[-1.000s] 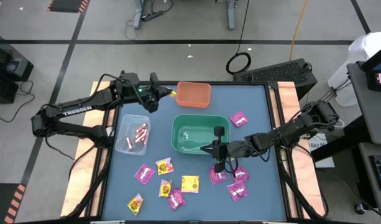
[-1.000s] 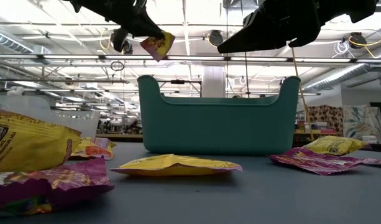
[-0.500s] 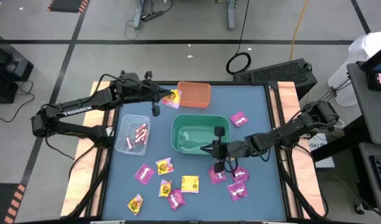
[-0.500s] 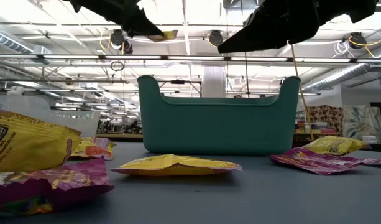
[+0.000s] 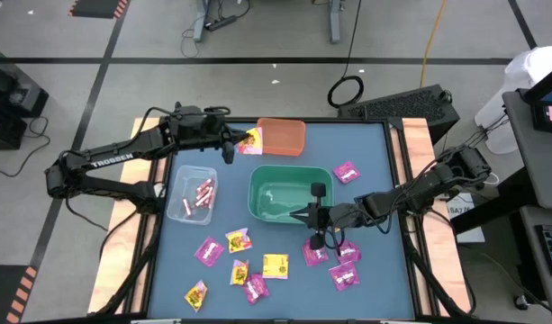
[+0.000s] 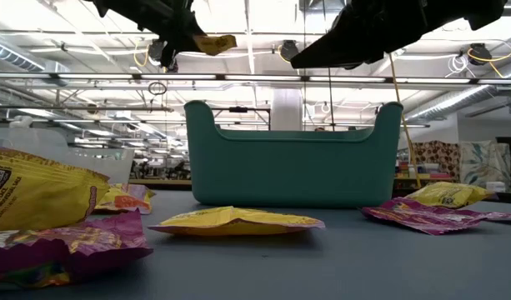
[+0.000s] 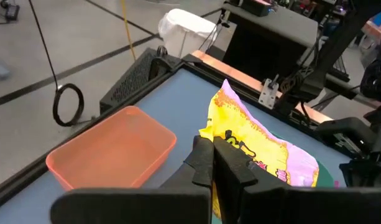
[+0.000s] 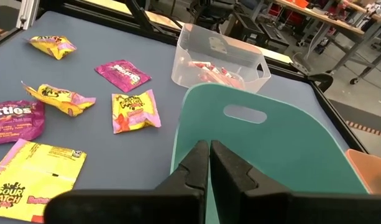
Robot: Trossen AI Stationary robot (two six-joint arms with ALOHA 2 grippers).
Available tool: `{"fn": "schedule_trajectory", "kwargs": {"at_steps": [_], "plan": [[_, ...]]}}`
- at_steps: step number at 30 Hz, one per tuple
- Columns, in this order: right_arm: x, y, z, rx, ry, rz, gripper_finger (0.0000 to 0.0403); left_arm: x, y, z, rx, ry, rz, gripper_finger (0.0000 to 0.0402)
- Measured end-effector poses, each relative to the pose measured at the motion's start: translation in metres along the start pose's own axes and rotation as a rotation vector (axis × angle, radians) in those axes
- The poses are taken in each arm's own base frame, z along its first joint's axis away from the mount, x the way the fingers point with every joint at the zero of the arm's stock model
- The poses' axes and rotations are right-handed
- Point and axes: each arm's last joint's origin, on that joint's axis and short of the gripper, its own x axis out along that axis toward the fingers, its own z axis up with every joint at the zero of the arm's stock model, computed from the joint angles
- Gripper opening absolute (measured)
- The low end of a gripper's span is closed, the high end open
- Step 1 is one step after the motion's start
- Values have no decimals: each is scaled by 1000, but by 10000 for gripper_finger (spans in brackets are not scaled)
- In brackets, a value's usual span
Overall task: Sort candy
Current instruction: Put the yellow candy into the orange bin
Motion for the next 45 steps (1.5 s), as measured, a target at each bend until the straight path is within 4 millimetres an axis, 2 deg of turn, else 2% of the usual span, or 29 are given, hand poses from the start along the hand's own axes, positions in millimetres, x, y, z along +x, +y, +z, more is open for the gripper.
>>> {"fn": "schedule_trajectory", "kwargs": {"at_steps": [16,24,29,35,45], "plan": [[0,0,0,0,1,-5,8,0,0,1,8,-6,-1,19],[0,0,0,0,1,-5,8,0,0,2,107,-21,19,20],[0,0,0,-1,1,-8,8,0,-1,4,112,-48,10,20],[0,-3,3,4,-20,-93,8,0,-1,4,140,-46,11,20],[-1,-5,11,37,-98,-150,8,24,-8,-11,144,45,-19,20]]}}
